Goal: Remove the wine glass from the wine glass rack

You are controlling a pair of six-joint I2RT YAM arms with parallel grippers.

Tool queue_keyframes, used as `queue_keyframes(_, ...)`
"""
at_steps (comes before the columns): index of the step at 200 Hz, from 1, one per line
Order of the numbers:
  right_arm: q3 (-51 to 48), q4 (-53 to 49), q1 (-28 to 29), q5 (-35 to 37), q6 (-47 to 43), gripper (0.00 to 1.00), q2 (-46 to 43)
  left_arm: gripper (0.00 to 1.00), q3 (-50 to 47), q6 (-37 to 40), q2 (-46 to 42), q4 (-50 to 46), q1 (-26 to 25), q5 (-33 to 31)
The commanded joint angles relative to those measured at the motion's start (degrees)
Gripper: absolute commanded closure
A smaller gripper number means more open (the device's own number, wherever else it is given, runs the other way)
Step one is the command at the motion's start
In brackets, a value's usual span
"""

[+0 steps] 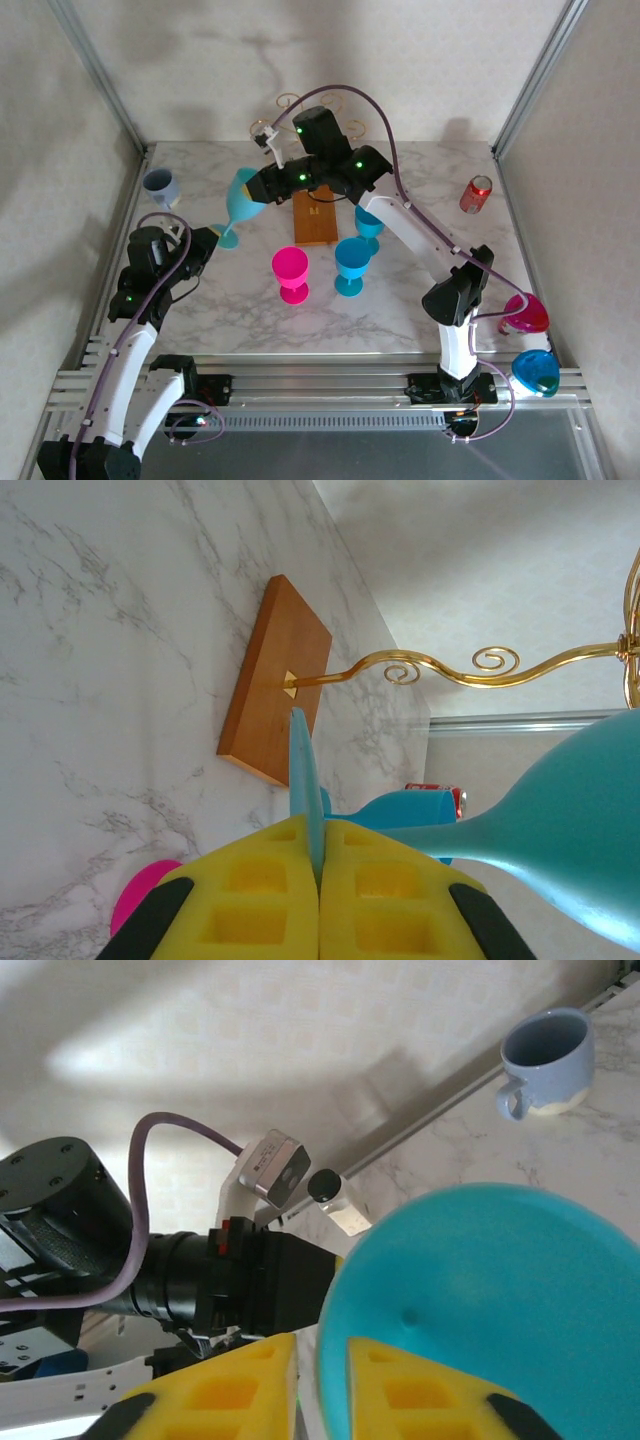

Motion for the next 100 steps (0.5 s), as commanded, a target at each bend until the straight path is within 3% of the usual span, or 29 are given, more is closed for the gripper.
queue_keyframes(1,0.94,-0.77,0.54,-1.36,-0.13,0.86,0.92,1.0,2.38,0.59,-0.59,-0.09,0.12,-0.43)
queue_keyframes(46,1.01,-0.97,0.65,-1.01,-0.09,1.0,0.73,1.0,2.56,0.6,-0.42,-0.01,0.12,-0.26)
queue_keyframes(92,1.03,-1.52,0.66,-1.25,-0.51,1.0,0.85,1.0,2.82,0.59,-0.47,-0.21,0.12,-0.12)
queue_keyframes(100,1.03,-1.51,0.83,-1.43,-0.61,0.94,0.9,1.0,2.82,0.55,-0.4,-0.28,0.12,-0.12)
